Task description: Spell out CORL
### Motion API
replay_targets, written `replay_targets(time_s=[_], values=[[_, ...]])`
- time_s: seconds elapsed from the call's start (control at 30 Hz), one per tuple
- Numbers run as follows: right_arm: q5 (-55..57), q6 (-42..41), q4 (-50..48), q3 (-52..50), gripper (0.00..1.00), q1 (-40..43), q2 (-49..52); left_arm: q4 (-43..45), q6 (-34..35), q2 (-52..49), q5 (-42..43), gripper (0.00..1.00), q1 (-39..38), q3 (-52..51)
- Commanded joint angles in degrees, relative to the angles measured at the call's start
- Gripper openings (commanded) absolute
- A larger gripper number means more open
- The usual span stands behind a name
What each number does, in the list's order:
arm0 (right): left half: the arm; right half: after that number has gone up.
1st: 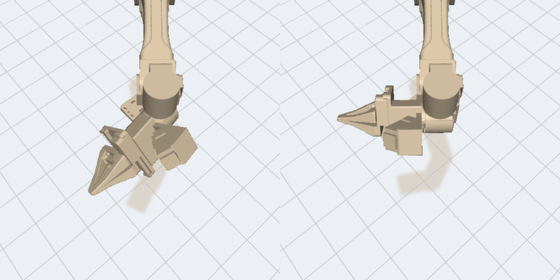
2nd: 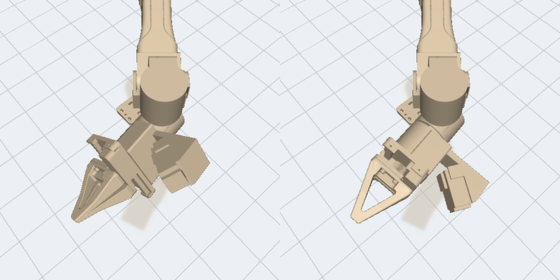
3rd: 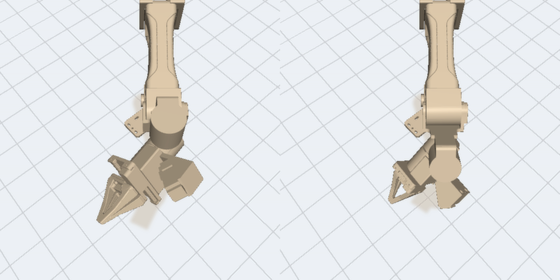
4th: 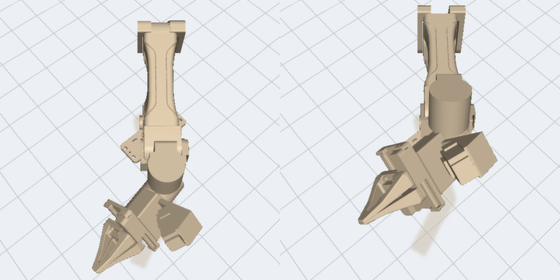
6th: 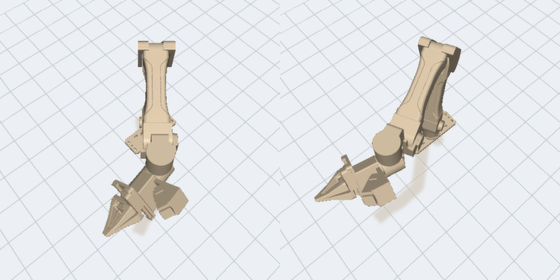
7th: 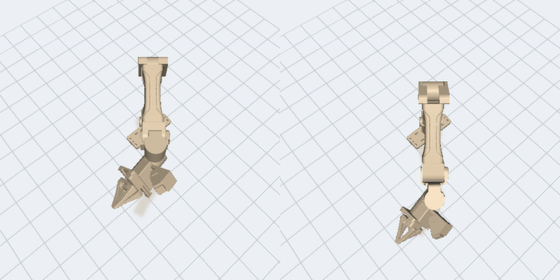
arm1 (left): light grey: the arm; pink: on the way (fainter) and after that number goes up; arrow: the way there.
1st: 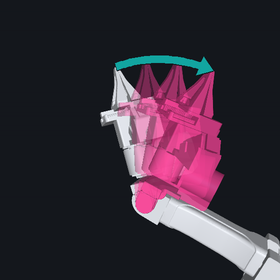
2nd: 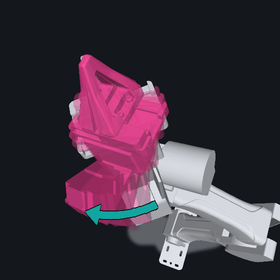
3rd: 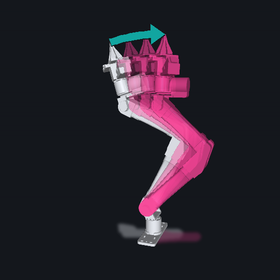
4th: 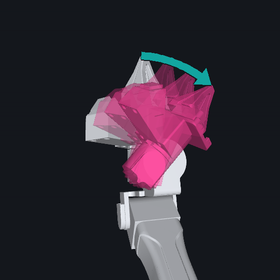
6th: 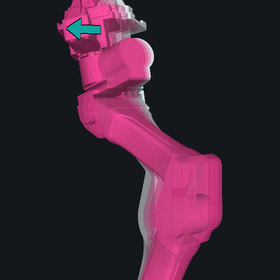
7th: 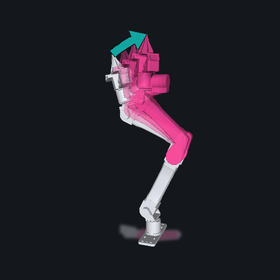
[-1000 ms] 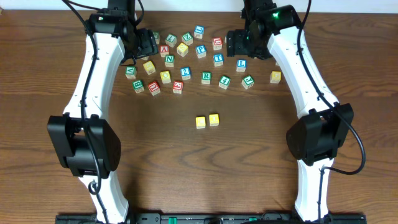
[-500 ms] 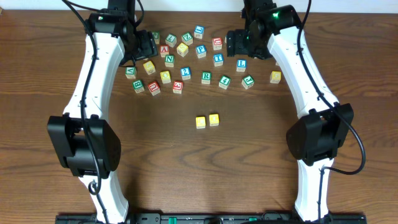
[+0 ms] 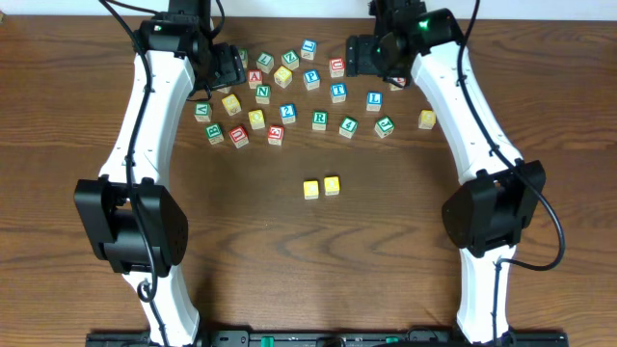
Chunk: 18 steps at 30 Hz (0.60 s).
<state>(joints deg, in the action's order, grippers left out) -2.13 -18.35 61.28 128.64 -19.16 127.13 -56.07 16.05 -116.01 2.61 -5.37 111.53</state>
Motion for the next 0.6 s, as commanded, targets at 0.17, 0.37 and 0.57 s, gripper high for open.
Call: replay_targets(time_s=[0.17, 0.37, 0.57], values=[[0.0, 0.6, -1.5, 0.9, 0.85, -2.6, 3.3, 0.0, -1.0, 0.1, -5.2, 0.79, 0.1, 2.1], [-1.9, 0.6, -1.4, 0.9, 0.84, -3.9, 4.1, 0.0, -1.0, 0.1, -5.2, 0.79, 2.2, 2.1], [-1.9, -2.0, -1.0, 0.9, 0.77, -5.6, 5.2, -1.6, -1.0, 0.1, -5.2, 0.79, 5.9, 2.1]])
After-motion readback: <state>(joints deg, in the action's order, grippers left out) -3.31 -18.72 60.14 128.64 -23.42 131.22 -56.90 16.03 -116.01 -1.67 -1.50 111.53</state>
